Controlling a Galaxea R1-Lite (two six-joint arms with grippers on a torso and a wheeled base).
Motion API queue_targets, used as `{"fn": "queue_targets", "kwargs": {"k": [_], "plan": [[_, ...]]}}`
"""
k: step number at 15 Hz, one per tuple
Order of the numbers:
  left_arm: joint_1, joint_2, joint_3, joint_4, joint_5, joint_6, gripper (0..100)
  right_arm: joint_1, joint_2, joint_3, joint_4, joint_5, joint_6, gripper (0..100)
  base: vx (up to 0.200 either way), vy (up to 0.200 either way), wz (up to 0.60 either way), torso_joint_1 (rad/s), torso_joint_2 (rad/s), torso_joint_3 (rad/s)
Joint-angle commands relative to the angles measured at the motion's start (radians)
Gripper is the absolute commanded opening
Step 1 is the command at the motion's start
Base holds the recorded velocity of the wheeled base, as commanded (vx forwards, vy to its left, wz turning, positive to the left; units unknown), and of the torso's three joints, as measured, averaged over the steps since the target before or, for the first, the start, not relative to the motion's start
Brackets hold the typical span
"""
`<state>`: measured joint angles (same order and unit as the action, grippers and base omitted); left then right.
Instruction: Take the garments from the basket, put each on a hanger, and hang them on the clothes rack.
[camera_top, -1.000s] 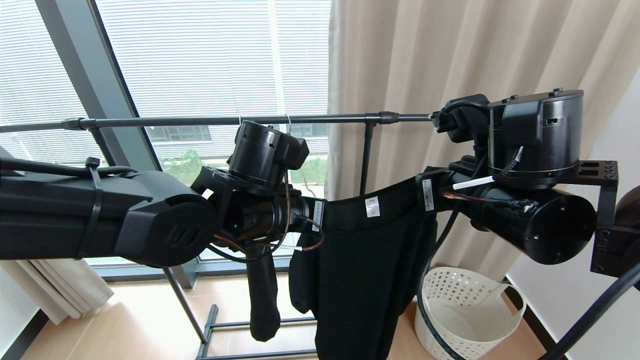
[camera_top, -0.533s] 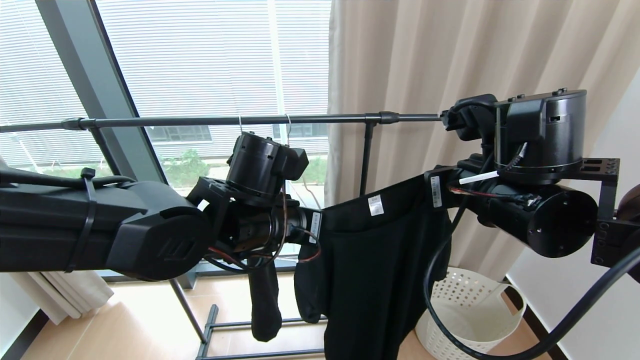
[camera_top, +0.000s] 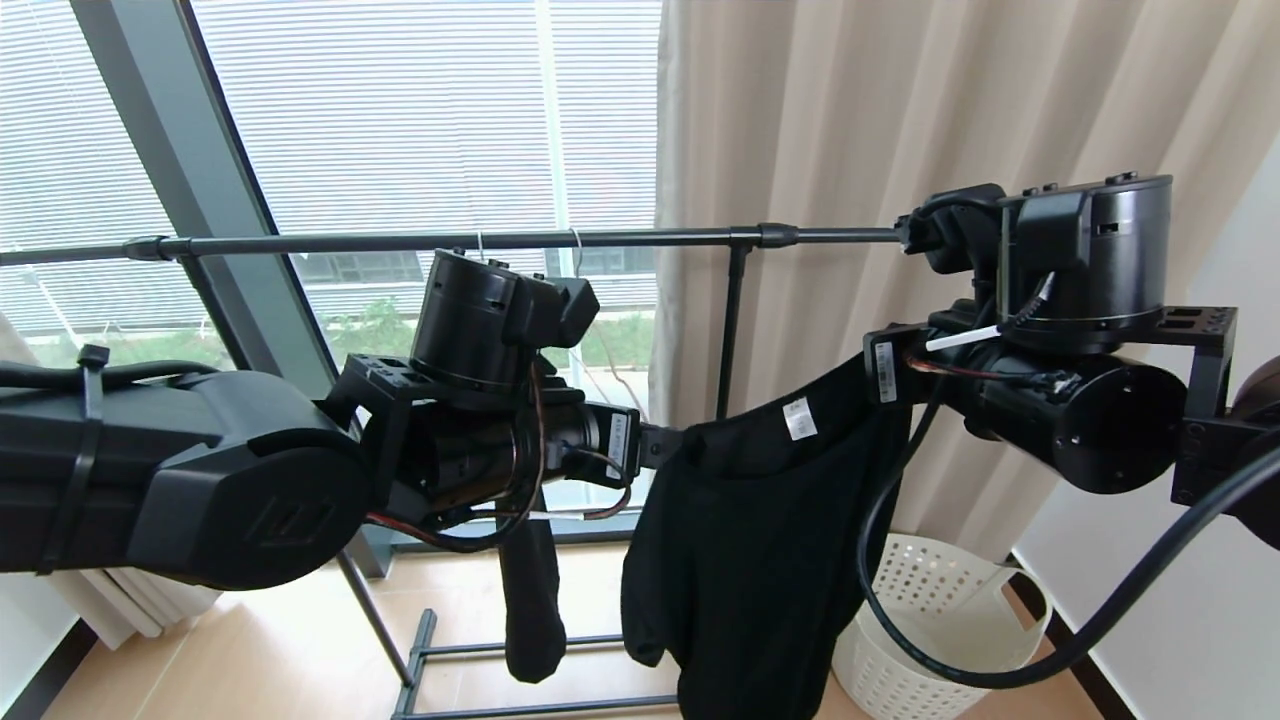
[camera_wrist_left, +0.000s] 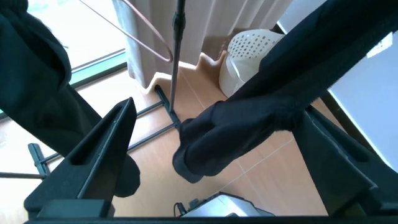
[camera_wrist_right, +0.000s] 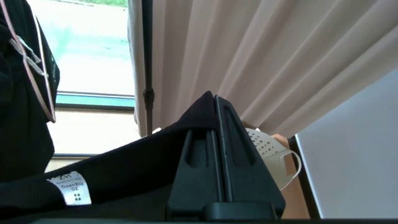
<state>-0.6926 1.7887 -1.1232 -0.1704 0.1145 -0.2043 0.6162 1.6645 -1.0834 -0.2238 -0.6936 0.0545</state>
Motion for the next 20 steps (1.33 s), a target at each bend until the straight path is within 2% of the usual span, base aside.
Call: {"fn": "queue_targets", "kwargs": {"k": [1, 3, 5, 7, 9, 11, 12, 14, 17, 18, 20], "plan": [[0.016, -0.011, -0.001, 0.000, -0.033, -0.001, 100, -0.041, 0.032, -0.013, -0.002, 0.006, -0.004, 0, 0.000, 0.000, 0.00, 0.000, 0.00, 0.000], [0.039, -0.011, -0.007, 0.000, -0.096, -0.020, 100, -0.055, 0.040, -0.023, -0.002, 0.006, -0.004, 0, 0.000, 0.000, 0.00, 0.000, 0.00, 0.000], [0.059, 0.008, -0.038, 0.002, -0.095, -0.024, 100, -0.055, 0.038, -0.023, 0.000, 0.009, -0.004, 0, 0.000, 0.000, 0.00, 0.000, 0.00, 0.000], [0.093, 0.093, -0.106, 0.003, -0.085, -0.029, 100, -0.056, 0.038, -0.024, 0.000, 0.009, -0.005, 0, 0.000, 0.000, 0.00, 0.000, 0.00, 0.000], [0.107, 0.144, -0.155, 0.005, -0.053, -0.029, 100, -0.056, 0.038, -0.024, 0.000, 0.009, -0.005, 0, 0.000, 0.000, 0.00, 0.000, 0.00, 0.000], [0.133, 0.262, -0.260, 0.008, -0.010, -0.029, 100, -0.056, 0.040, -0.024, 0.000, 0.009, -0.005, 0, 0.000, 0.000, 0.00, 0.000, 0.00, 0.000], [0.136, 0.270, -0.270, 0.008, -0.006, -0.030, 100, -0.056, 0.040, -0.024, -0.002, 0.009, -0.005, 0, 0.000, 0.000, 0.00, 0.000, 0.00, 0.000], [0.143, 0.370, -0.377, 0.009, 0.056, -0.050, 100, -0.056, 0.040, -0.024, 0.000, 0.009, -0.005, 0, 0.000, 0.000, 0.00, 0.000, 0.00, 0.000], [0.143, 0.417, -0.420, 0.009, 0.083, -0.052, 100, -0.056, 0.040, -0.024, 0.000, 0.009, -0.005, 0, 0.000, 0.000, 0.00, 0.000, 0.00, 0.000], [0.142, 0.491, -0.498, 0.014, 0.133, -0.057, 100, -0.056, 0.040, -0.024, 0.000, 0.009, -0.005, 0, 0.000, 0.000, 0.00, 0.000, 0.00, 0.000], [0.140, 0.544, -0.557, 0.025, 0.183, -0.057, 100, -0.056, 0.040, -0.023, 0.000, 0.009, -0.005, 0, 0.000, 0.000, 0.00, 0.000, 0.00, 0.000]]}}
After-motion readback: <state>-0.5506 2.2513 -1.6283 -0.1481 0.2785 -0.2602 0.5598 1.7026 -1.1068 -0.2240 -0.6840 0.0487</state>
